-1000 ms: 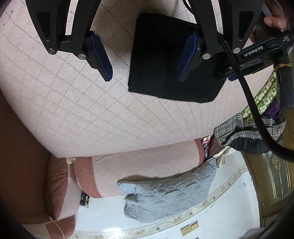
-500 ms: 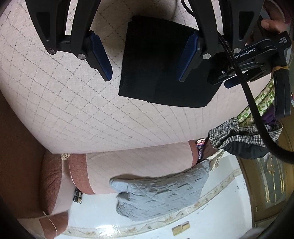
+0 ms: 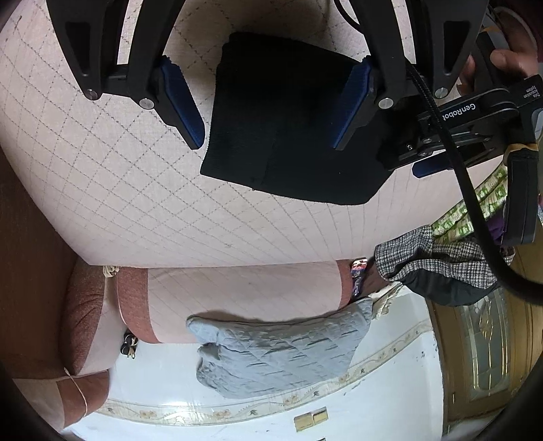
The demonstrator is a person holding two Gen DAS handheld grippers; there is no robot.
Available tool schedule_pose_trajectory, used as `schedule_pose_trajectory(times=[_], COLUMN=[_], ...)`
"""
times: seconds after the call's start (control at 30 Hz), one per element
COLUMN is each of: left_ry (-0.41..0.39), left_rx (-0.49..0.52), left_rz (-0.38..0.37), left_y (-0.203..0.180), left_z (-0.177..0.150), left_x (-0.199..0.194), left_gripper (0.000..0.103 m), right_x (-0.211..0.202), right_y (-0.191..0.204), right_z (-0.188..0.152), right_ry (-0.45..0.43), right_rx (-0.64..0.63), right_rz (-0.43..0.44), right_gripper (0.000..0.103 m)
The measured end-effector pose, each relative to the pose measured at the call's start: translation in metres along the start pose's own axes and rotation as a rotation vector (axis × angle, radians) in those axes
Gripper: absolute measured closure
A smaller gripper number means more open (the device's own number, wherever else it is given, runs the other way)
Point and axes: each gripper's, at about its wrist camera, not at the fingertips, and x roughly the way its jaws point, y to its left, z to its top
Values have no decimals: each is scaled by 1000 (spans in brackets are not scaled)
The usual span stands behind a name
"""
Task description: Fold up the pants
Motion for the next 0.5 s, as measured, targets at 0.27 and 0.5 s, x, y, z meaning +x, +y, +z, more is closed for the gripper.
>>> schedule_pose_trajectory(times=[0.27,0.5], left_ry=[31,92], left_rx=[-17,-141], left_rz=[-27,-85], left_y=[4,30], left_z=[-3,-3], left_x=[-1,6], left_gripper=[42,42], right_x=[3,11], right_y=[-7,-27], right_z=[0,-1], right_ry=[27,78], right_rx=[25,130], right_rz=[-6,15], right_gripper=[29,25])
